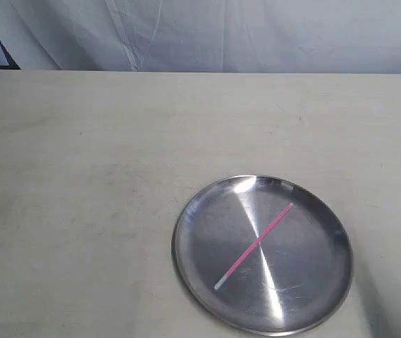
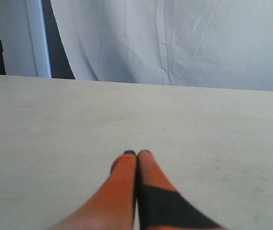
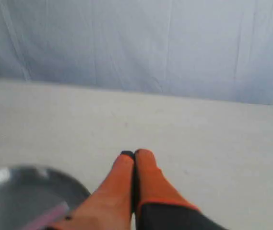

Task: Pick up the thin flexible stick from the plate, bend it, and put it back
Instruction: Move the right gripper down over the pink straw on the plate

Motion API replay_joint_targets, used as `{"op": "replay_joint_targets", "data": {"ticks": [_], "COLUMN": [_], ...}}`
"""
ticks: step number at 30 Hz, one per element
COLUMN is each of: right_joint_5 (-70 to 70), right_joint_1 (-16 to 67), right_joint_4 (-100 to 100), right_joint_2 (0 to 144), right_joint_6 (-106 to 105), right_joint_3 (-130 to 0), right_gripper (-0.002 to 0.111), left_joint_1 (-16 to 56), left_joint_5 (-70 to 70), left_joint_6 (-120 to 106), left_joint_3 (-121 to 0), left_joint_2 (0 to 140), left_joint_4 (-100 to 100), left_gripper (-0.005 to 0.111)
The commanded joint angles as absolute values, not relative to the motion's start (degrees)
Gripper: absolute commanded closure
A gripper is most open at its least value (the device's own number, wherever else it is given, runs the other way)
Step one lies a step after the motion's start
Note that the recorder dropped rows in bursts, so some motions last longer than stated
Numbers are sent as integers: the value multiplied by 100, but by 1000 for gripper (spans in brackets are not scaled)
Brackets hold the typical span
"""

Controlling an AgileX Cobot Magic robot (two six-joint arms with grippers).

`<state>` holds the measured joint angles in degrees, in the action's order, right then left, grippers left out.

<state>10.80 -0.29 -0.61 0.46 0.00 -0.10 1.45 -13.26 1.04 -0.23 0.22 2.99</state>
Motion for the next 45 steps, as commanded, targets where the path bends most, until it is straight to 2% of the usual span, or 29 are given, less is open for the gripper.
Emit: {"op": "replay_joint_targets", "data": {"ticks": [1,4,7,11,15,23,27,31,36,38,42,45], "right_joint_5": [-795,-1794,-2342,-2095,-477,3965,4789,5541,5971,5990,5652,4941], "right_joint_1": [-60,-60,-60,-60,-60,-60,-60,-49,-49,-33,281,848], "right_joint_4": [-1898,-3007,-3315,-3149,-2558,-1070,-1098,-1416,-2413,-2642,-2360,-2100], "right_joint_2": [0,0,0,0,783,4747,6627,8060,9404,9678,9953,9942], "right_joint_6": [1378,1961,2928,3139,2192,58,-176,-290,-1053,-746,-45,814], "right_joint_3": [0,0,0,-185,-1223,-4819,-6211,-7073,-7175,-7102,-6817,-6481], "right_gripper": [108,108,108,109,109,109,109,108,65,53,52,52], "left_joint_1": [183,183,183,183,183,183,183,183,183,183,183,183], "left_joint_5": [-1337,-1337,-1337,-1337,-1337,-1337,-1337,-1337,-1337,-1337,-1337,-1337], "left_joint_6": [112,112,112,112,112,112,112,112,112,112,112,112], "left_joint_3": [0,0,0,0,0,0,0,0,0,0,0,0], "left_joint_2": [0,0,0,0,0,0,0,0,0,0,0,0], "left_joint_4": [286,286,286,286,286,286,286,286,286,286,286,286], "left_gripper": [107,107,107,107,107,107,107,107,107,107,107,107]}}
